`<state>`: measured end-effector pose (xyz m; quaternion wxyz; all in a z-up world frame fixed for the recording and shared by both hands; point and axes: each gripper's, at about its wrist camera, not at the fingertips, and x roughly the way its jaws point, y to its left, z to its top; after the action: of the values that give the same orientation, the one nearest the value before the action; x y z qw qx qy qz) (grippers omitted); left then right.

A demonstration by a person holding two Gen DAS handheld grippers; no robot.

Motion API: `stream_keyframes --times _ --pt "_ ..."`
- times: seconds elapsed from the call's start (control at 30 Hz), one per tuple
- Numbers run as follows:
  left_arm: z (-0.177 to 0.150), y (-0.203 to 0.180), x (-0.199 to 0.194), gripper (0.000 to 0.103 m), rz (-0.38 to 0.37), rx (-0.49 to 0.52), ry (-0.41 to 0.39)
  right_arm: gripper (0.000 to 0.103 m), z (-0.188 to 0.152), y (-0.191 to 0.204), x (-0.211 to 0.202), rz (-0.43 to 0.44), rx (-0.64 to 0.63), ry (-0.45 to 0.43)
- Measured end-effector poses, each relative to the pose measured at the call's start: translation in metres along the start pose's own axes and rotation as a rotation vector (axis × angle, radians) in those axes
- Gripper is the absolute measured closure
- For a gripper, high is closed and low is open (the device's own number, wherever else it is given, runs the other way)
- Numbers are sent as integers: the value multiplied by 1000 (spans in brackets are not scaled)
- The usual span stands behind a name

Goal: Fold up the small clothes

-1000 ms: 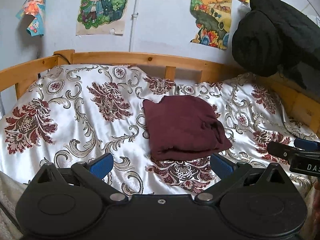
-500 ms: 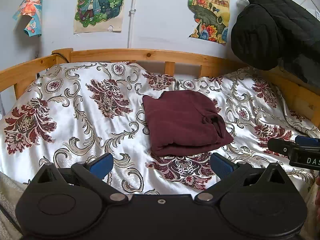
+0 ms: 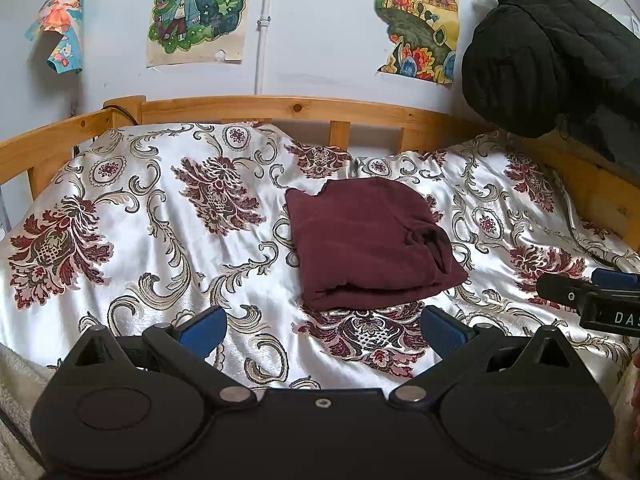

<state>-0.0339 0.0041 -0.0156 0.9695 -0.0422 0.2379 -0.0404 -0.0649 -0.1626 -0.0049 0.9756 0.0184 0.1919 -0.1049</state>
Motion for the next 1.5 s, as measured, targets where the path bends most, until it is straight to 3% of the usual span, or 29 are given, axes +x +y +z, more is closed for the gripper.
stream_keyframes --times 1.5 --pt "-1 1 1 1 -1 3 6 0 1 -1 0 0 5 5"
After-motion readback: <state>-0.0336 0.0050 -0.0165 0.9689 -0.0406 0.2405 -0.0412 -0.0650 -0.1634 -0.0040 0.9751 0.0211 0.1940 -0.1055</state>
